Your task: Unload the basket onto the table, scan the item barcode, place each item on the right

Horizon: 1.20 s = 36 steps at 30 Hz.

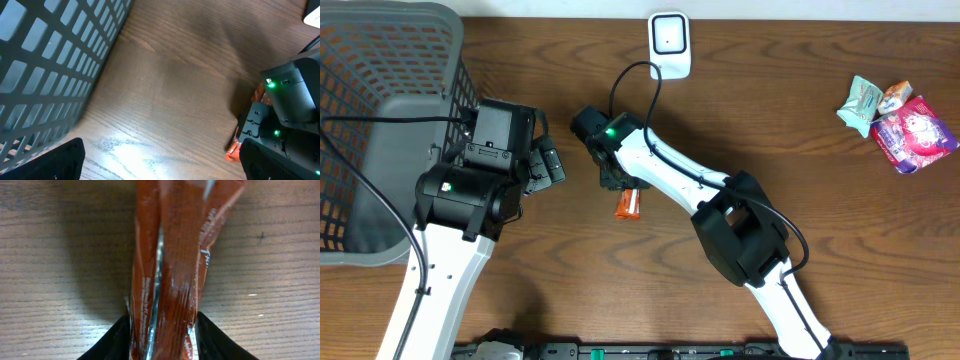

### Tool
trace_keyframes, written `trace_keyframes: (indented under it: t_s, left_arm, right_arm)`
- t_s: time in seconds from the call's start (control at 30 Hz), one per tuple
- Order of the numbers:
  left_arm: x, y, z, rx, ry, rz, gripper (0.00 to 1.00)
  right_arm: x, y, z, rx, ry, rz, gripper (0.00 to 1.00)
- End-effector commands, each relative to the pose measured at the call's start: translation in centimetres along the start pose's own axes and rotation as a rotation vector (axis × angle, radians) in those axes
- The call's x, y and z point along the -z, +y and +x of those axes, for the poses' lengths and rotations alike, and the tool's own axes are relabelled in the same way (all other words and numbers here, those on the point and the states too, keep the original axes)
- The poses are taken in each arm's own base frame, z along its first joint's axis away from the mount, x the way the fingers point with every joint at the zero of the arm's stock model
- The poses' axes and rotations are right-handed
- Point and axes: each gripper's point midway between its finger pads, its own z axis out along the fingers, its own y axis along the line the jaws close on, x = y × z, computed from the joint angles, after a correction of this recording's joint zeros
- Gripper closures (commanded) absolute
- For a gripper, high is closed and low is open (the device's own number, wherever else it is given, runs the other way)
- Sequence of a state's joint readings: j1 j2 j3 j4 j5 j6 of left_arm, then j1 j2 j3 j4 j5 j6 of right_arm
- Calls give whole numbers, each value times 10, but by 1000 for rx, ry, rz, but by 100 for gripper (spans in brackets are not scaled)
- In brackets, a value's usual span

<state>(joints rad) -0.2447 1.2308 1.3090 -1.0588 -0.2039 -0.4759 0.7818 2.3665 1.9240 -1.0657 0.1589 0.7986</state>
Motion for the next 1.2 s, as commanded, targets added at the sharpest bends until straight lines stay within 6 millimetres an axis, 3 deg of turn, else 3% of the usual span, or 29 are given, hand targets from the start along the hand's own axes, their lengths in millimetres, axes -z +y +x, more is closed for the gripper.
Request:
trace_keyframes:
  t_s: [0.0, 0.13, 0.23, 0.27, 0.43, 0.67, 0.77, 0.87, 0.9, 0.93, 0.97, 1.03, 1.17]
  left_arm:
    - [0, 0, 0, 20, 3, 2, 2]
    - [0, 0, 0, 20, 3, 2, 2]
    - [0, 0, 0, 20, 3, 2, 2]
    - [0, 0, 0, 20, 3, 2, 2]
    - [0, 0, 0, 20, 3, 2, 2]
    - [0, 0, 0, 20, 3, 2, 2]
    - [0, 0, 0, 20, 3, 2, 2]
    - [0, 0, 0, 20, 3, 2, 2]
    - [0, 0, 0, 20, 3, 2, 2]
    - [0, 0, 0, 20, 3, 2, 2]
    - [0, 0, 0, 20, 3, 2, 2]
    - [0, 0, 0, 20, 3, 2, 2]
    - [0, 0, 0, 20, 3, 2, 2]
  right_arm:
    - [-4, -10, -6, -38, -10, 28, 68]
    - [-5, -14, -11, -26, 25, -10, 91]
    - [1, -11, -20, 25, 88, -124, 94]
    - [4, -9, -23, 46, 114, -179, 98]
    - [40, 2, -35, 175, 271, -660, 99]
    - [78, -33, -52, 241, 297, -1076, 98]
    - [65, -49, -45, 184, 342, -1092, 93]
    - [33, -66, -28, 107, 400, -1071, 89]
    - [24, -72, -24, 90, 409, -1052, 83]
    - [11, -80, -21, 66, 417, -1002, 68]
    - [-1, -91, -19, 41, 427, -935, 59]
    - [-20, -114, -18, 3, 437, -780, 52]
    - [-17, -146, -29, 14, 415, -589, 48]
